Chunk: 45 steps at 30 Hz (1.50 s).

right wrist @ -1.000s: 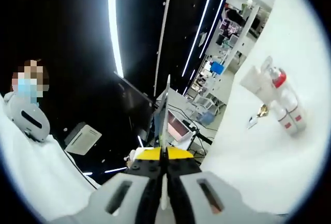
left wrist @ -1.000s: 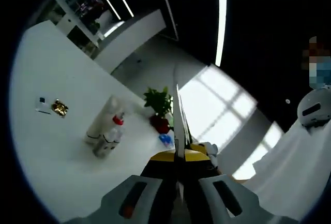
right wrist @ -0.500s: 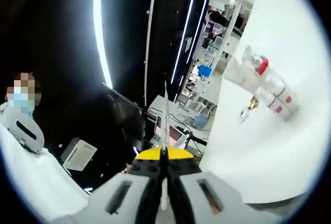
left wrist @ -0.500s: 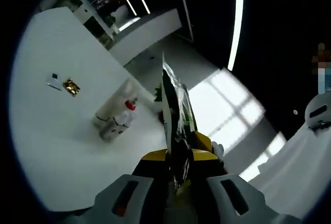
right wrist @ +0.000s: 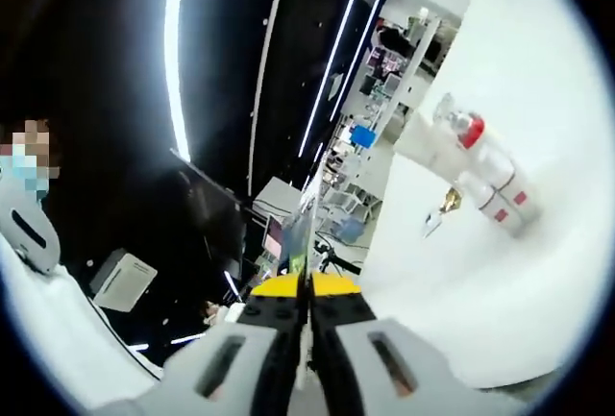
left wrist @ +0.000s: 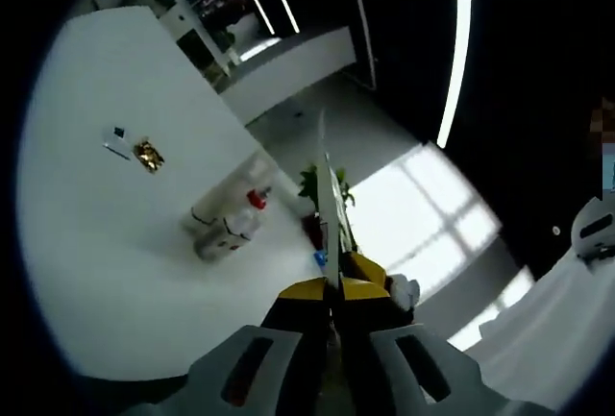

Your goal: Arrange the skincare products in the storage area until every visible bottle or jar stands upright without overlapping.

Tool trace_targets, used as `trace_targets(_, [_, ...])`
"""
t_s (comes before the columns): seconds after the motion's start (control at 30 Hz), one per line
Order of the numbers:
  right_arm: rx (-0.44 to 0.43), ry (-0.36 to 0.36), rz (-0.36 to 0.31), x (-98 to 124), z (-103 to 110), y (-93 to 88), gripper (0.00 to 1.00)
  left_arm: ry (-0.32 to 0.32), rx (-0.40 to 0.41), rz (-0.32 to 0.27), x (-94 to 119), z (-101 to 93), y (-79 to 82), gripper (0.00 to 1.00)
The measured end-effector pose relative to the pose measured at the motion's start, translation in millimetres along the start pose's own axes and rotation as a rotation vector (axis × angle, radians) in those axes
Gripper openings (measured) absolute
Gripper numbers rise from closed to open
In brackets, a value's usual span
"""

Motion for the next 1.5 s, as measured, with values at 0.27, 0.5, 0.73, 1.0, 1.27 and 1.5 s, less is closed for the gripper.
trace_targets(0.27, [0.104,-0.037,0.045,-3.5,-3.7,-1.8,0.26,0.016,0.029,0.01,-2.0,10.0,1.6,0.0])
trace_targets(0.5, [0.17,-0.07,0.093,-8.9,-12.1,-3.3,0.37,0.023,0.06,0.019,-5.2,20.1,4.0,0.0])
trace_targets(0.73, [0.186,-0.116,0.109,-8.9,-25.6,-1.9,0.5,0.039,0.075,0.037,-9.6,30.0,4.8,0.0])
trace_targets(1.0, [0.202,-0.155,0.117,-5.7,-38.5,1.7,0.54,0.075,0.092,0.063,-13.1,47.8,7.3,0.0])
trace_targets(1.27, [0.23,-0.216,0.138,1.0,-54.2,4.5,0.6,0.114,0.117,0.081,-18.3,68.0,8.3,0.0])
trace_targets(1.5, [0.233,-0.27,0.138,10.1,-67.7,7.9,0.67,0.152,0.149,0.08,-20.3,87.8,11.9,0.0])
Point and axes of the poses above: the point that each gripper's makers call its tool centre point, and the gripper's own axes: x roughly backward along the fingers, z roughly to its left, y roughly out of its top, the point moved 3 cm from there along x, roughly backward along the fingers, and after that the axes turned 10 degrees about z, right-handed, at the moved point
